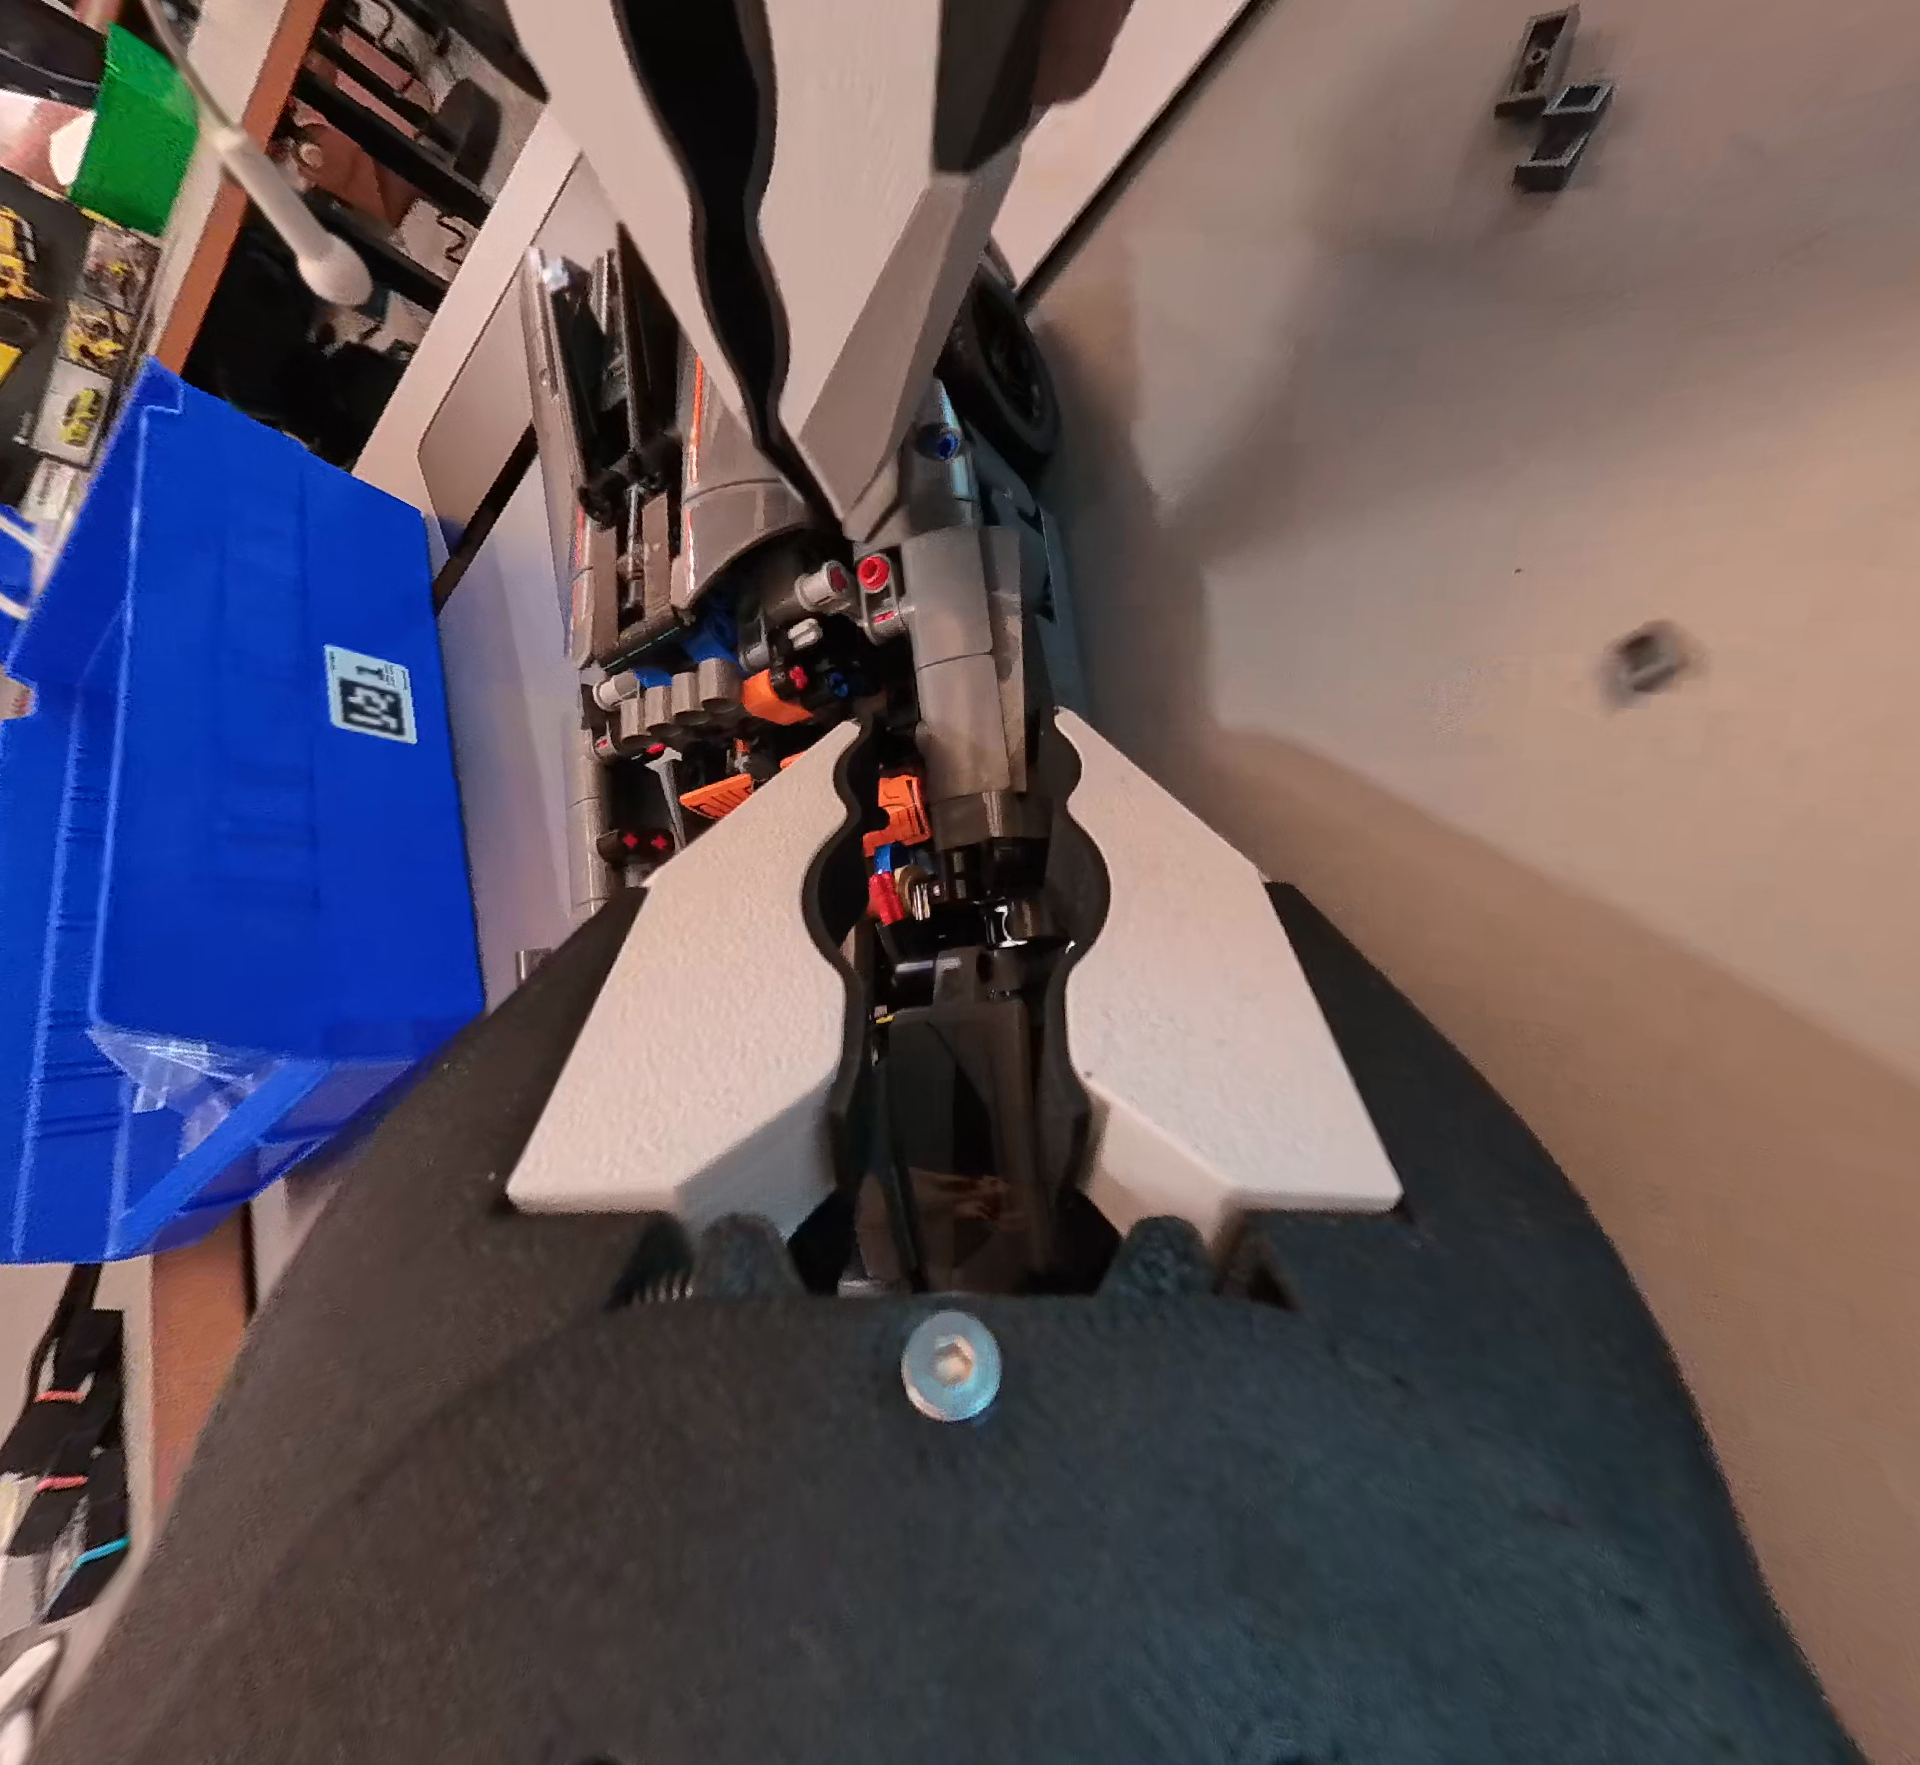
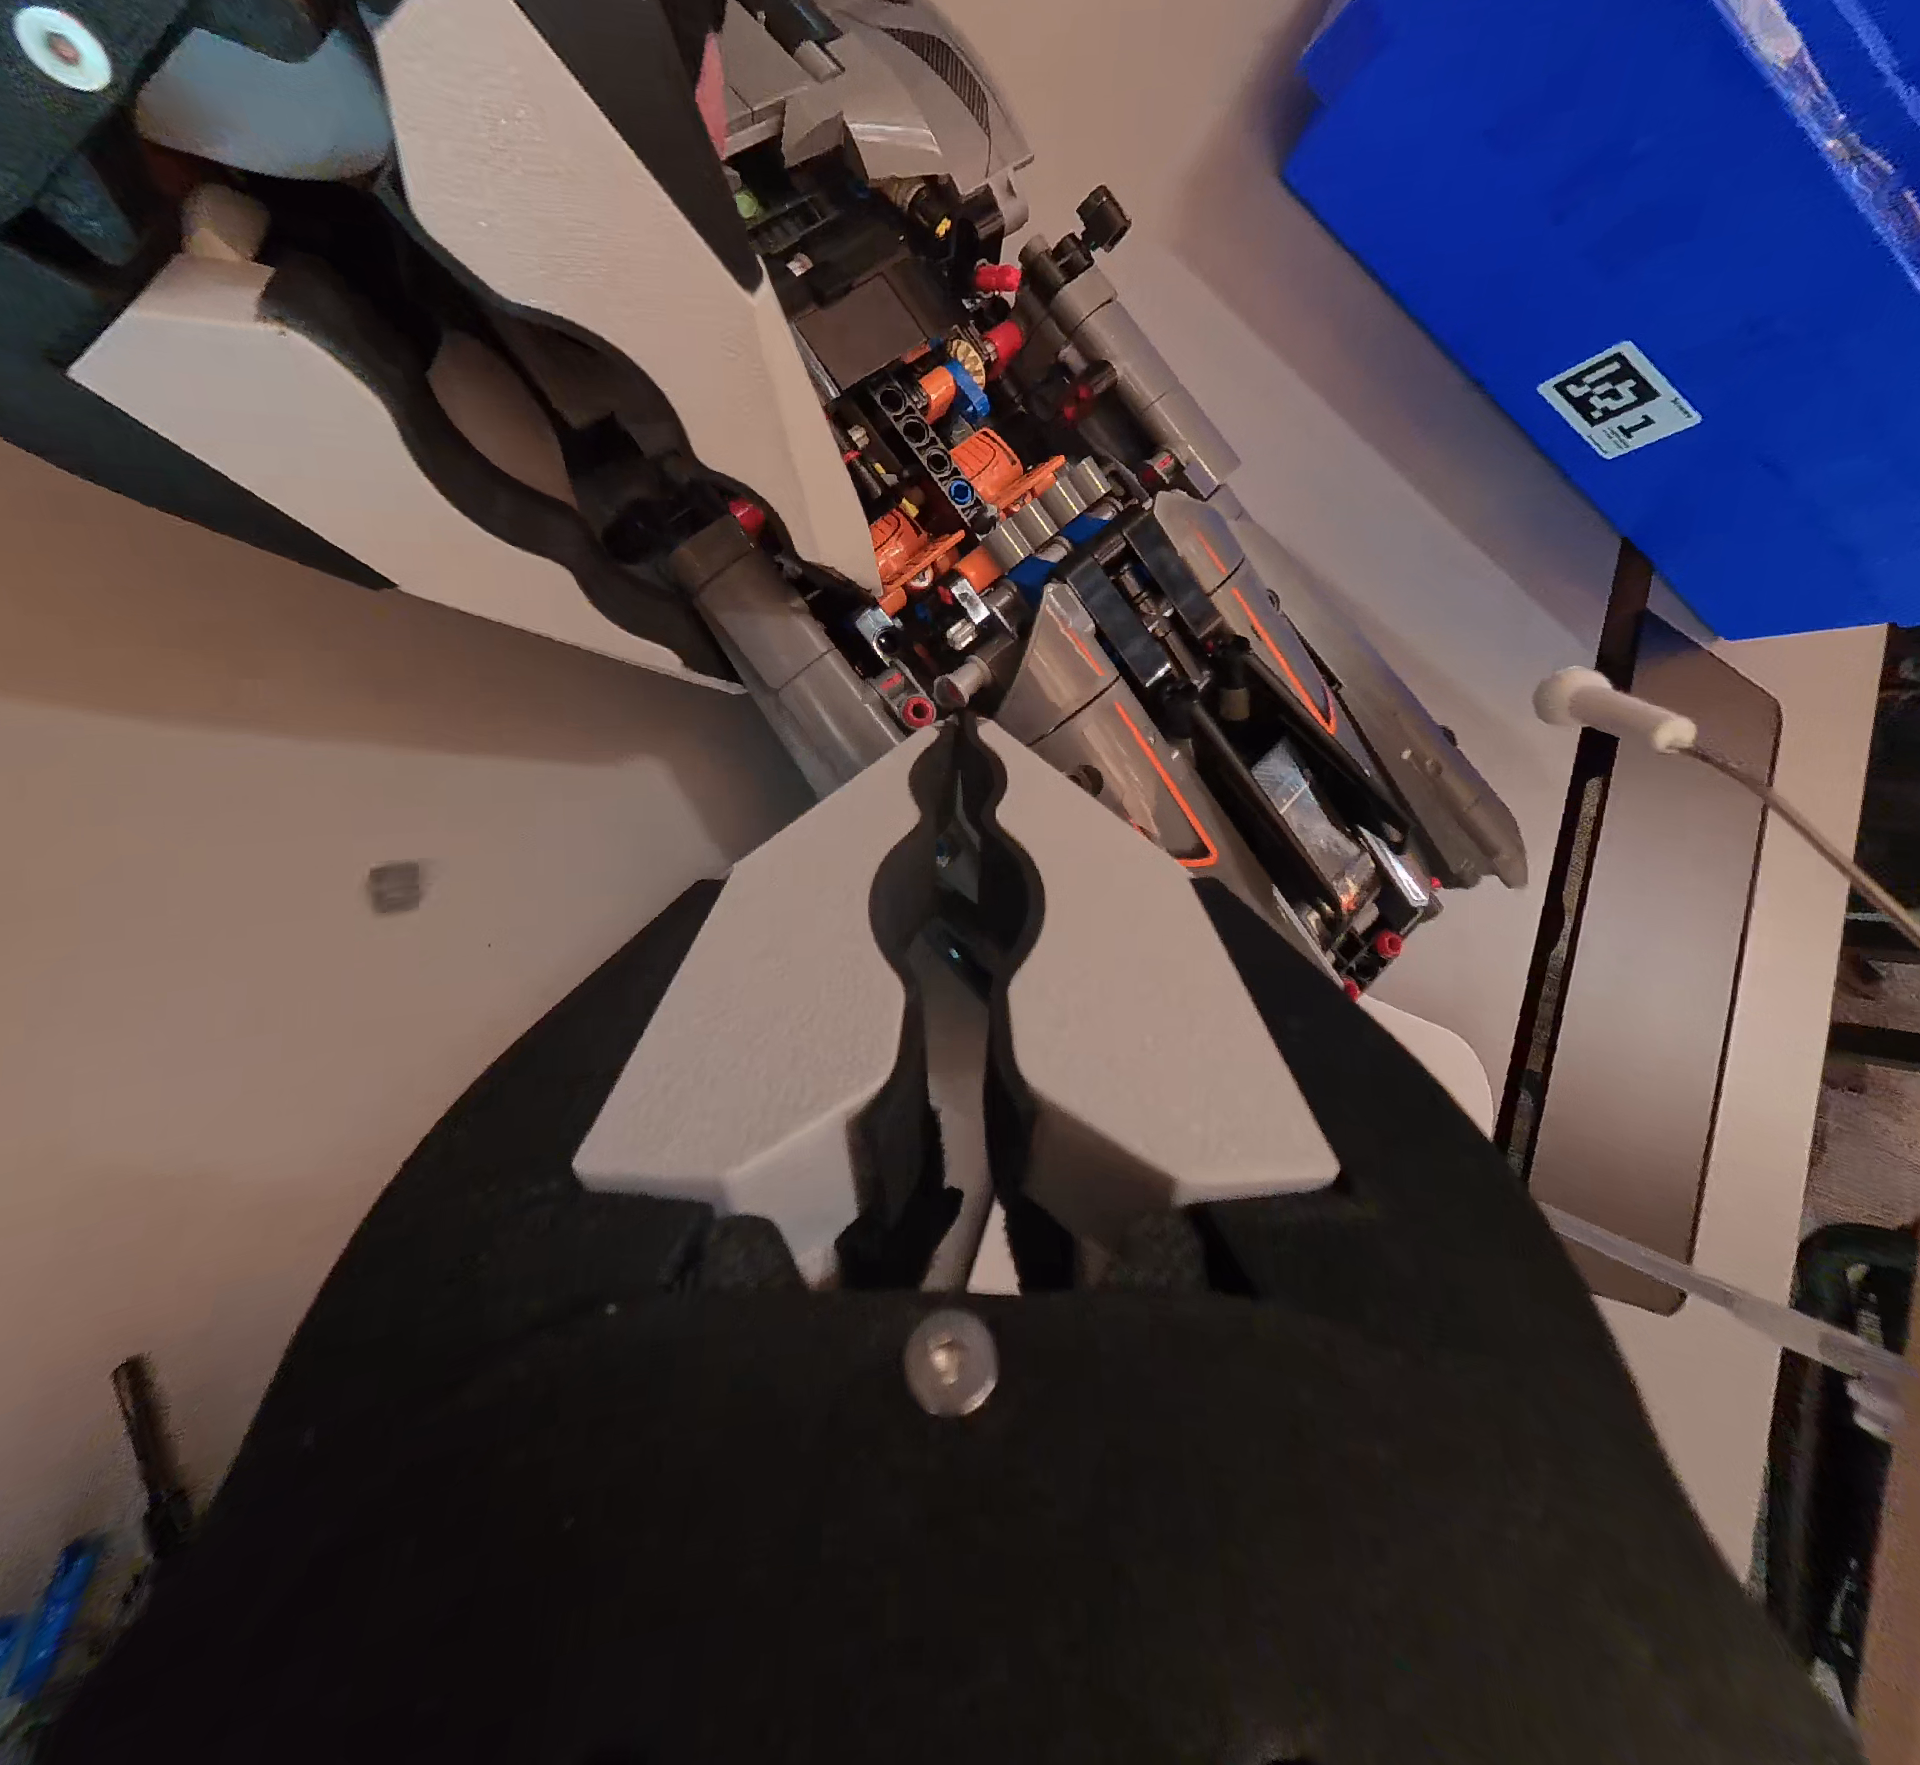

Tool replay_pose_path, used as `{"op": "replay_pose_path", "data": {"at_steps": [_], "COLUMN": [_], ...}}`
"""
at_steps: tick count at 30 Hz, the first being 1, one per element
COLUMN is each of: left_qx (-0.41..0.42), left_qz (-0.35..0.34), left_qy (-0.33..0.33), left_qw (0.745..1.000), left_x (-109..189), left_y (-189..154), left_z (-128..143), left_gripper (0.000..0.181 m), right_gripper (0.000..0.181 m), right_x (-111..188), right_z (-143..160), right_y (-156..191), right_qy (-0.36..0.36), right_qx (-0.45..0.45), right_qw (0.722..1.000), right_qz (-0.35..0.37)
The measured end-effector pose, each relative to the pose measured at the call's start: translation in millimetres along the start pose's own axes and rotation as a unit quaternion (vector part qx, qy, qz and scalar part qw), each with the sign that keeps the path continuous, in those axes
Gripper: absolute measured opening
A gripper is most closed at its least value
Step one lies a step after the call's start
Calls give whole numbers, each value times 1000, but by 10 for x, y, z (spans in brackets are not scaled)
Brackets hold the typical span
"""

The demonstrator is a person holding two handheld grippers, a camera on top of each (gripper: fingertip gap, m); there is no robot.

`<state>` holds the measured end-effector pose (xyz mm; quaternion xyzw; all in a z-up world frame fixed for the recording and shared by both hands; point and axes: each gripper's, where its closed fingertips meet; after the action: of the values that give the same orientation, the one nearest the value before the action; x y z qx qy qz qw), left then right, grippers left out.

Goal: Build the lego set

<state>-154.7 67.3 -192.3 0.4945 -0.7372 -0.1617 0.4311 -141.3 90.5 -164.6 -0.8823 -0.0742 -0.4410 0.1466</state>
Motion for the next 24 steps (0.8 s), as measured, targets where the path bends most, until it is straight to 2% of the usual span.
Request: {"op": "replay_pose_path", "data": {"at_steps": [7,10,17,24], "left_qx": [27,34,54,58], "left_qz": [22,27,40,45], "left_qy": [6,3,-1,0], "left_qw": [999,999,998,997], "left_x": [19,35,68,79], "left_y": [8,17,30,29], "left_z": [22,22,20,25], "left_gripper": [27,27,27,27], "right_gripper": [0,0,7,12], "right_x": [249,308,116,-92], "right_z": [91,131,335,431], "right_y": [108,326,1040,1325], "right_qy": [47,71,72,93], "right_qx": [-35,-39,-38,-29], "right_qw": [998,995,982,969], "right_qz": [-22,-61,-168,-229]}}
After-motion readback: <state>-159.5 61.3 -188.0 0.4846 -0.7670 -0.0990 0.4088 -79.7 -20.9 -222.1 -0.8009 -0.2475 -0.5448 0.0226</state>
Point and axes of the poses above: each gripper's, where its closed fingertips meet, x back along the fingers, z out of its underside, y = z × x across the jaws, and after that the axes turned 11 degrees about -z, right-handed
